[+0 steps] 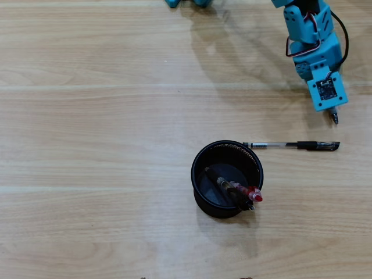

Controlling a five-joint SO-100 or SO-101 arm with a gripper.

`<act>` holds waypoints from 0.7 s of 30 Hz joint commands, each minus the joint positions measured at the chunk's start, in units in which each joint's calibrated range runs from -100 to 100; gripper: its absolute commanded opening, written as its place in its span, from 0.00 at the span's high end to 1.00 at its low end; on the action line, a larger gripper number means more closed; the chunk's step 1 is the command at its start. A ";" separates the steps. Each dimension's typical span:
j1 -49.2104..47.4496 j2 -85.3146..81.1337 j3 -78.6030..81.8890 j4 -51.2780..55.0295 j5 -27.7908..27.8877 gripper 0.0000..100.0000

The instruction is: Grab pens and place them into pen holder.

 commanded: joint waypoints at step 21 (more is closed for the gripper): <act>35.09 -9.28 -9.71 -33.35 28.95 0.98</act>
